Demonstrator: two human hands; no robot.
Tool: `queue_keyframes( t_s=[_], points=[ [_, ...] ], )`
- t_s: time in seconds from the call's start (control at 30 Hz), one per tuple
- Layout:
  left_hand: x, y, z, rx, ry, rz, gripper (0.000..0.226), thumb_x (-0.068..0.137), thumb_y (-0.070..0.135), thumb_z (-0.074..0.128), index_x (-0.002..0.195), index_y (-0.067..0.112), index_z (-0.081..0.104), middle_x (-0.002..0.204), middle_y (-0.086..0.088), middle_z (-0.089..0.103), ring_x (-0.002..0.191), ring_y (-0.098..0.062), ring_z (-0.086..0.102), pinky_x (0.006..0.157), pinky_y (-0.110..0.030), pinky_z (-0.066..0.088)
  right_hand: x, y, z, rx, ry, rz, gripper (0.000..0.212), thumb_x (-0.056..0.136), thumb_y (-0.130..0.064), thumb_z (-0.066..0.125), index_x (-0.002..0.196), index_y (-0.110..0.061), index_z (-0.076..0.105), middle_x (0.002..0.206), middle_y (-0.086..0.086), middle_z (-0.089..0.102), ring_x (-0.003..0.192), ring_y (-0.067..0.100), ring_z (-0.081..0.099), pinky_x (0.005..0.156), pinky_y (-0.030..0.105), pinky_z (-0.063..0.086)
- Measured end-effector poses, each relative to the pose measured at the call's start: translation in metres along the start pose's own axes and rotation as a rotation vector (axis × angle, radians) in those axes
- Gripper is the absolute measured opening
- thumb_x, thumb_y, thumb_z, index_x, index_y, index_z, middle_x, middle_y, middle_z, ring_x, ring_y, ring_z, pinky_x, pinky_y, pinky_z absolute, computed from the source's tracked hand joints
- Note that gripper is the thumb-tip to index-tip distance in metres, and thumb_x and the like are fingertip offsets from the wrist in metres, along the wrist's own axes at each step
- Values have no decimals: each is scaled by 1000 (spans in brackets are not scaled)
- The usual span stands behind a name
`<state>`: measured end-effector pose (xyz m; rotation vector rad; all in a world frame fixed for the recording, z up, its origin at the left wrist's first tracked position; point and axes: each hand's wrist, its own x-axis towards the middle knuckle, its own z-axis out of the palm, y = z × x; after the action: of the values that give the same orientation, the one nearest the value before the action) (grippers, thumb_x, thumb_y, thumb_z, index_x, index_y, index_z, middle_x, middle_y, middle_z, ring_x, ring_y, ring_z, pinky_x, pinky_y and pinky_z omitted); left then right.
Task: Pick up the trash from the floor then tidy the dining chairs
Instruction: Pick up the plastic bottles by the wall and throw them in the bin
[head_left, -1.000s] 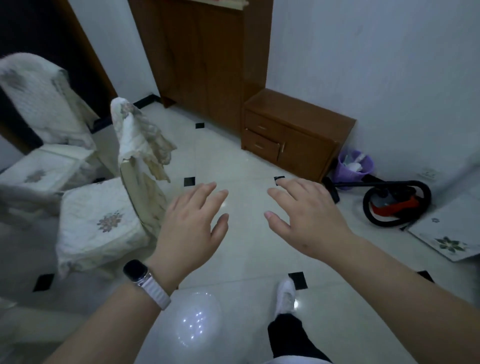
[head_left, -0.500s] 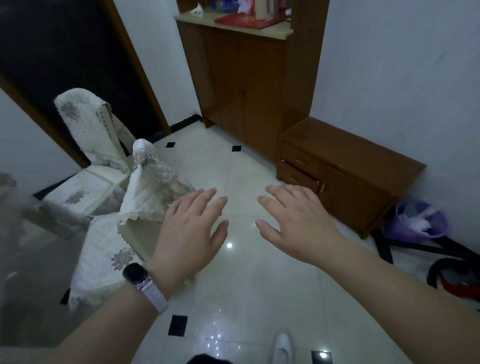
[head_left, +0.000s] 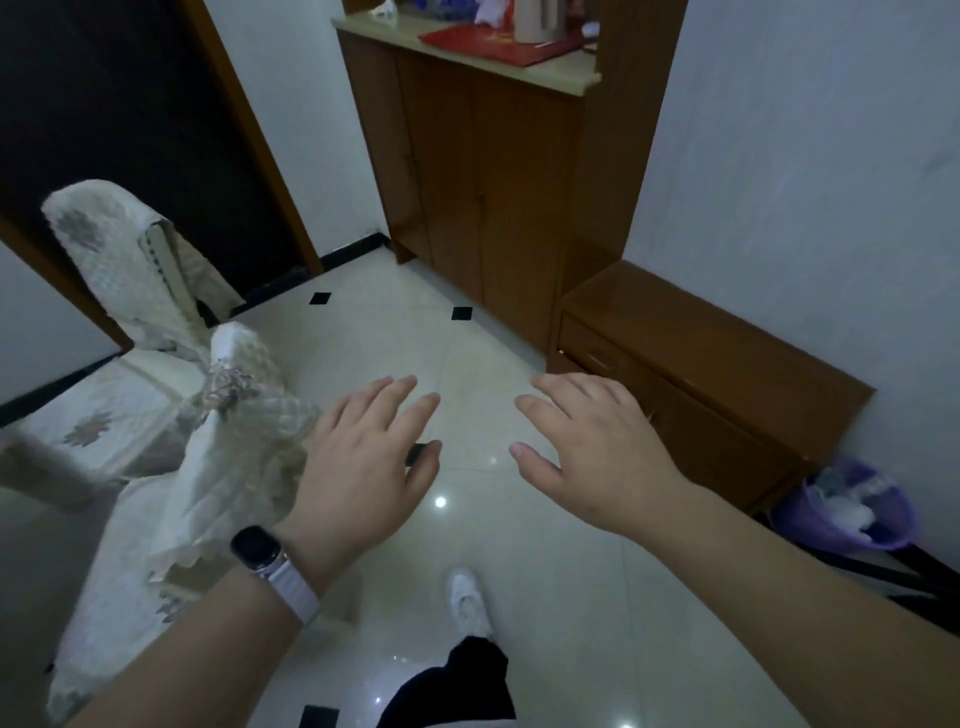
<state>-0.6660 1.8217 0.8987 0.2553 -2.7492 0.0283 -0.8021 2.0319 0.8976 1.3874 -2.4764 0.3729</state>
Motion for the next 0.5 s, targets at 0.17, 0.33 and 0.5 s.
queue_keyframes(
  t_s=[0.17, 0.33, 0.5],
  points=[
    [81, -49, 47, -57, 24, 5, 46, 91, 40, 48, 126, 15, 64, 133, -10, 62, 124, -33, 55, 100, -45, 37, 87, 36, 27, -55, -57, 31, 47, 92, -51, 44, 117, -18, 66, 124, 4, 61, 114, 25, 55, 97, 41, 39],
    [158, -114, 71, -68, 50, 18, 45, 92, 37, 50, 128, 14, 63, 134, -11, 61, 126, -34, 54, 100, -48, 44, 189, 52, 51, -86, -85, 16, 47, 93, -51, 43, 120, -19, 65, 128, 3, 61, 118, 23, 53, 99, 41, 38],
    [215, -176, 81, 8, 31, 10, 45, 92, 37, 52, 129, 14, 61, 136, -11, 59, 127, -33, 52, 101, -43, 35, 281, 47, 81, -62, -68, -52, 48, 92, -51, 45, 123, -18, 63, 130, 4, 59, 121, 23, 50, 101, 40, 35]
  ],
)
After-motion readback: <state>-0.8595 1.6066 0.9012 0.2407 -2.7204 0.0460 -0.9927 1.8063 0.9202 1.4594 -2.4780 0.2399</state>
